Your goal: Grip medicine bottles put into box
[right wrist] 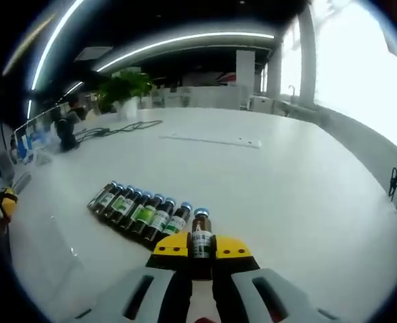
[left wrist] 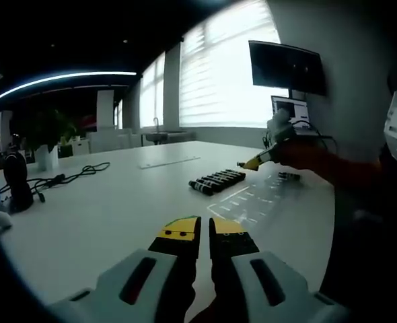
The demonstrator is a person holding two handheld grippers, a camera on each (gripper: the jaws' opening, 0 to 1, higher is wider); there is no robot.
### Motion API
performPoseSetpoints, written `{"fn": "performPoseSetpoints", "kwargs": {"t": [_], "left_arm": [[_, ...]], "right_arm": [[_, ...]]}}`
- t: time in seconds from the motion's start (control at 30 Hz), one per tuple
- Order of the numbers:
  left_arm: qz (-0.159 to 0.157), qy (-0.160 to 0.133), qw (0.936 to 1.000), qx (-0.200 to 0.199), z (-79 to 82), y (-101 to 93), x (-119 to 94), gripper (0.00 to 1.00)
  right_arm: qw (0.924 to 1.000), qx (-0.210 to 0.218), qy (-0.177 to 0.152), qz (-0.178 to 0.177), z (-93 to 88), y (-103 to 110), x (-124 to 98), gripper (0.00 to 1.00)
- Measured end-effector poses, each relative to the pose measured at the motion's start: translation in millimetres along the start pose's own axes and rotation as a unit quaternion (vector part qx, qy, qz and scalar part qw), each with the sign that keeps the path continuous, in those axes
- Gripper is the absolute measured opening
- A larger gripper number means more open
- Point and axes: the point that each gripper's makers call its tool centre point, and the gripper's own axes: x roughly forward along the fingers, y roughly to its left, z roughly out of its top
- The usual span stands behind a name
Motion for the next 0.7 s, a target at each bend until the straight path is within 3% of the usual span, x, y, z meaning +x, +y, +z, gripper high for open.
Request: {"fn": "performPoseSetpoints", "kwargs": {"t": [0.33, 0.7], "left_arm": [[-0.003, 0.003, 1.0000, 0.002, -1.2, -2.6, 0.8, 0.00], [-0.008, 0.004, 0.9999, 0.006, -1.6, -6.6, 2.1, 0.00]], "right_arm": [[0.9996, 0.004, -0.027, -0.001, 7.2, 5.6, -23.5, 0.06], [0.9993, 0.010, -0.037, -0.005, -0.1, 12.3, -45.1, 0.07]]}}
